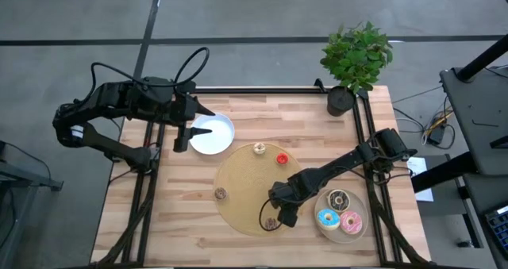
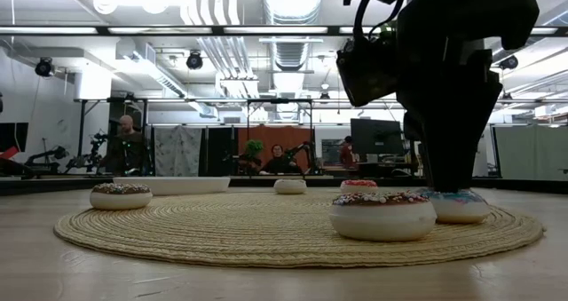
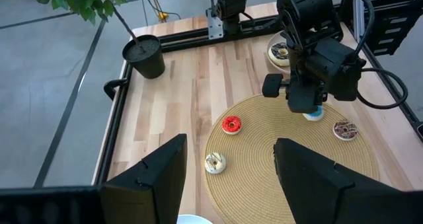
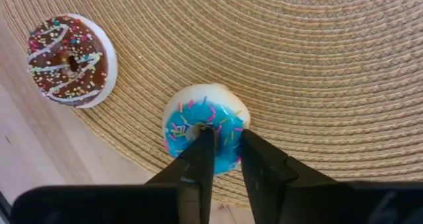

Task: Pick & Place donuts
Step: Put the small blue donut into the white plate

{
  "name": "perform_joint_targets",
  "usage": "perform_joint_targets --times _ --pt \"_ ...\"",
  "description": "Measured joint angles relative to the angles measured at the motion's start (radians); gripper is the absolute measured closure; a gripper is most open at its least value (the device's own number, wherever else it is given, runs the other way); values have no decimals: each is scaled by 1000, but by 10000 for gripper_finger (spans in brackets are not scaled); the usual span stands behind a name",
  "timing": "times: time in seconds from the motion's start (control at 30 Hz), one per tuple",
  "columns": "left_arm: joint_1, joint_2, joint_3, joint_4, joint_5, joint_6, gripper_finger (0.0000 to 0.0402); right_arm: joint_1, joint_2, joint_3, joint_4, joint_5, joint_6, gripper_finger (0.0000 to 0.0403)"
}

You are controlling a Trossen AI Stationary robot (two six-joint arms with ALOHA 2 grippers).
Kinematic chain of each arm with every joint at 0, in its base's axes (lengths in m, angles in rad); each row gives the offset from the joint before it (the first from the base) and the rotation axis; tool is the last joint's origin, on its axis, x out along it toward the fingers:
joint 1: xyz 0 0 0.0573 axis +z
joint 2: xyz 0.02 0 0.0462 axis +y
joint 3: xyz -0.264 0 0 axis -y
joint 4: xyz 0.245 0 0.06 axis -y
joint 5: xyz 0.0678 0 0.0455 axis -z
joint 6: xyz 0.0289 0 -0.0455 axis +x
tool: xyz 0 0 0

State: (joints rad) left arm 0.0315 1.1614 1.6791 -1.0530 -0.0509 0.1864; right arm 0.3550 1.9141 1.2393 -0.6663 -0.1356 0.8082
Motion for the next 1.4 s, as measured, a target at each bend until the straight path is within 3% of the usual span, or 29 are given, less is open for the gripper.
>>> perform_joint_targets --times 0.63,1.4 --pt "0 0 0 0 0 0 203 -17 -16 75 -11 0 0 365" --pt "0 -30 0 -2 -4 0 203 -337 -19 247 -14 0 -179 365"
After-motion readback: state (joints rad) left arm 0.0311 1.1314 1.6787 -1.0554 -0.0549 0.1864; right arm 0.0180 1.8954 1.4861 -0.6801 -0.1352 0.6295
